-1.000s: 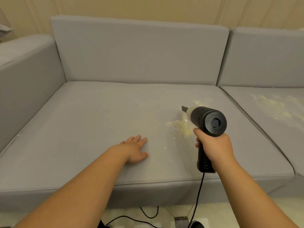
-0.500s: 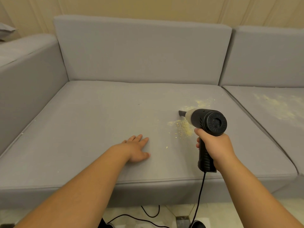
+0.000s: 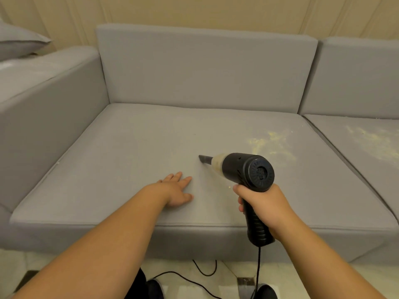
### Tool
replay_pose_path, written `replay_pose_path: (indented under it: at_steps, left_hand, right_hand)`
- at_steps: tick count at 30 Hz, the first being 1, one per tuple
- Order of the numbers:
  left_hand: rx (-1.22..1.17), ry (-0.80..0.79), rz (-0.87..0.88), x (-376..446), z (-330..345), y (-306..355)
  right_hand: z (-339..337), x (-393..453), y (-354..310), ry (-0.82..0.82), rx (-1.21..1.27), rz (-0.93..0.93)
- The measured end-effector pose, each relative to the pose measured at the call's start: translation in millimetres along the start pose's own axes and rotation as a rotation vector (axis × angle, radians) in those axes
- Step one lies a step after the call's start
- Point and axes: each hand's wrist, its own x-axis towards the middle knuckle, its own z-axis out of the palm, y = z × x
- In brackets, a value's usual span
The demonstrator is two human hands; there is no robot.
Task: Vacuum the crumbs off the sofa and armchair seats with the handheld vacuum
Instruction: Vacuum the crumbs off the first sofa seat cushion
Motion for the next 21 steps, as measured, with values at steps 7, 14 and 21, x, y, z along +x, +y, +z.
replay_pose_path:
  at_steps: [7,14,21]
  left_hand:
    - [-0.031,-0.025,-0.106,-21.0,5.8,-31.0]
    - [-0.037,-0.04,-0.09,-28.1,7.0,-17.0]
    - [-0.046,-0.045,-0.106,-30.3,4.7,-7.3]
  right_hand:
    - [31.6,-6.8,-6.4,-0.104,-0.027,-0.023]
    - [3.4,-19.7,-6.9,-0.031,-0.028,-0.032]
    - [-14.6,-33.7,-10.0,-0.112,-0.029,-0.014]
